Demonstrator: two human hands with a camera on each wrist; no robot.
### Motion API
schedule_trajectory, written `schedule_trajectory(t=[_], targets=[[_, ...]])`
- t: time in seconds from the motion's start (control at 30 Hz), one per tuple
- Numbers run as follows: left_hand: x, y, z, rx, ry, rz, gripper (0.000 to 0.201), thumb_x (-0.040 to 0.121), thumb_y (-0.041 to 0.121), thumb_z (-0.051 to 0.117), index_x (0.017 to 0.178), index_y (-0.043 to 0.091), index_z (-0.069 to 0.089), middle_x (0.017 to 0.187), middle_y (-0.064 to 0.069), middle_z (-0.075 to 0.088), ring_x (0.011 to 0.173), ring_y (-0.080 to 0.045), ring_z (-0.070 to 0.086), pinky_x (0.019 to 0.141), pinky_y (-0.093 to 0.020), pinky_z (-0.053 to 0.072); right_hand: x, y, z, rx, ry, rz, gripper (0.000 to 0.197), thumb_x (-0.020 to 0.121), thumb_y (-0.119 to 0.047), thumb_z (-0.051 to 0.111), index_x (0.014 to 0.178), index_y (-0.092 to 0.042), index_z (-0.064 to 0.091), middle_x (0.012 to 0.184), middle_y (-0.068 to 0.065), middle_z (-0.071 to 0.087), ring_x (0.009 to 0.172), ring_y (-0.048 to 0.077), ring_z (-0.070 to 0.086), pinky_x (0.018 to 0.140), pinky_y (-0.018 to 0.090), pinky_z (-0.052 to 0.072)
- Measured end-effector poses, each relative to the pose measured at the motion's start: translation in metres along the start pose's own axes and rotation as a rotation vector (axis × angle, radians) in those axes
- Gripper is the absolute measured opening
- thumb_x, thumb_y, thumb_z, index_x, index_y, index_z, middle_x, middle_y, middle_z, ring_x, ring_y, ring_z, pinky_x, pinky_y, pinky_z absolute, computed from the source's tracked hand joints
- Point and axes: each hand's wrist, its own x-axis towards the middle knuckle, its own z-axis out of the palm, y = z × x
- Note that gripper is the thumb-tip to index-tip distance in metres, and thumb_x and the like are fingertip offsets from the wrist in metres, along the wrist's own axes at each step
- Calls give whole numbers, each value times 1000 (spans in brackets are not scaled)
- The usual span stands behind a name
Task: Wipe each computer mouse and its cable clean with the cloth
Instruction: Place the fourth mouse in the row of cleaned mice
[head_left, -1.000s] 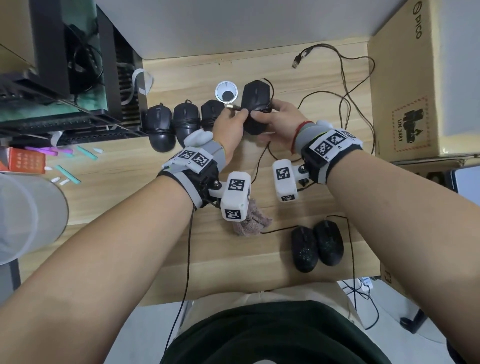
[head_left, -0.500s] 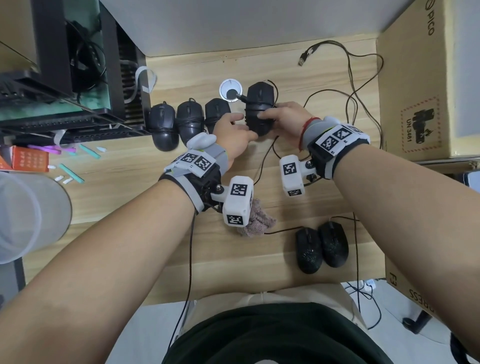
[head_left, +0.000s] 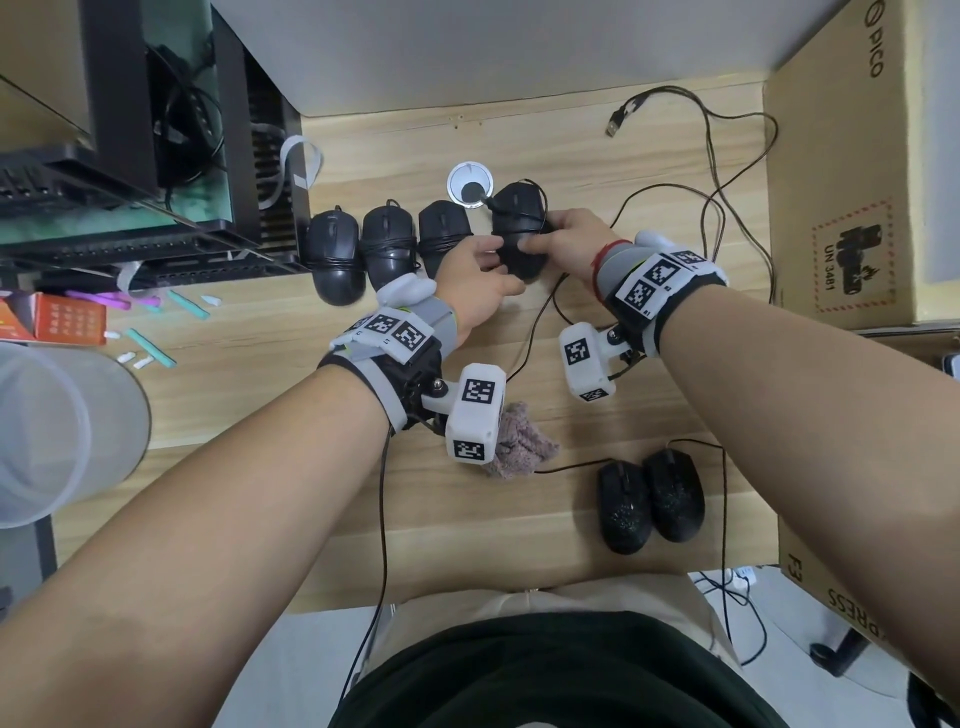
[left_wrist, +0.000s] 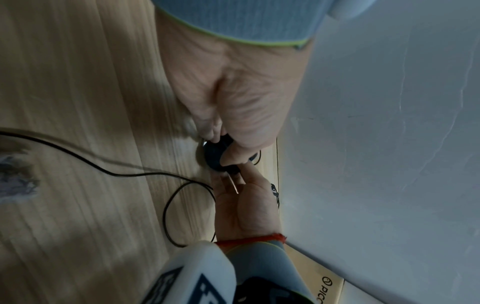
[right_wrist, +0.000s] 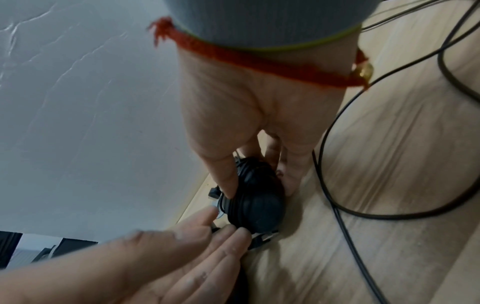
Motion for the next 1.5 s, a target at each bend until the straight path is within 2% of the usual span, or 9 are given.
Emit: schedule_trajectory(t=[0.17,0.73,0.83,0.97,1.1,1.2,1.3,1.37,1.5], targets=[[2,-4,-3,32,22,-5,59,83,-4,74,137,9,54,128,-13,61,113,-21,66,100,-37,54,1,1,-3,20,3,-28,50,84,-8,70,130,-19,56,91,-10,64,89,9,63,89,21,48],[1,-4,-19,64,125,-1,34,81,-1,74,111,13,63,104,-7,68,96,-22,67,97,-43,56,3,0,13,47,9,90,31,64,-34,77,89,-19,67,99,13,74,93,29,72,90,48,56],[-2,-3,-20,59,112,6,32,83,-2,72,111,11,63,100,-7,67,90,-20,65,94,-40,57,2,0,13,42,-4,95,46,64,-40,76,99,-12,72,99,12,74,94,29,72,93,46,55],[-4,-1,-21,66,102,10,29,86,-3,70,112,9,63,90,-2,66,81,-17,65,87,-36,57,-1,-3,11,46,63,125,90,62,-49,76,136,-5,51,128,11,61,112,28,64,101,45,50],[-9,1,-25,74,108,12,27,84,-2,69,105,14,63,94,-5,69,83,-20,66,91,-37,57,-10,-6,6,58,121,132,59,86,-31,71,136,-10,50,124,6,59,103,26,65,96,38,53],[-14,2,-26,74,111,6,25,83,-1,69,101,16,65,94,-8,70,84,-22,67,95,-41,58,-14,-5,4,123,127,161,45,86,-25,69,127,-12,54,111,12,64,92,34,71,91,44,56],[-18,1,-27,63,97,-11,22,84,-1,70,96,17,65,92,-10,69,83,-24,68,95,-47,58,-23,-6,5,84,152,194,28,85,-15,66,112,-8,60,87,8,64,77,26,65,79,33,56],[-22,1,-29,77,88,-11,20,86,0,69,95,17,65,92,-9,69,82,-24,68,95,-47,57,-29,-5,6,15,120,185,16,84,-11,65,100,-8,62,90,6,59,89,22,59,80,26,50],[-21,-2,-31,153,86,29,21,87,-2,67,96,17,64,95,-7,69,82,-21,66,76,-27,58,-27,2,6,-131,130,174,40,83,0,62,120,-15,60,111,7,60,104,25,59,85,33,52]])
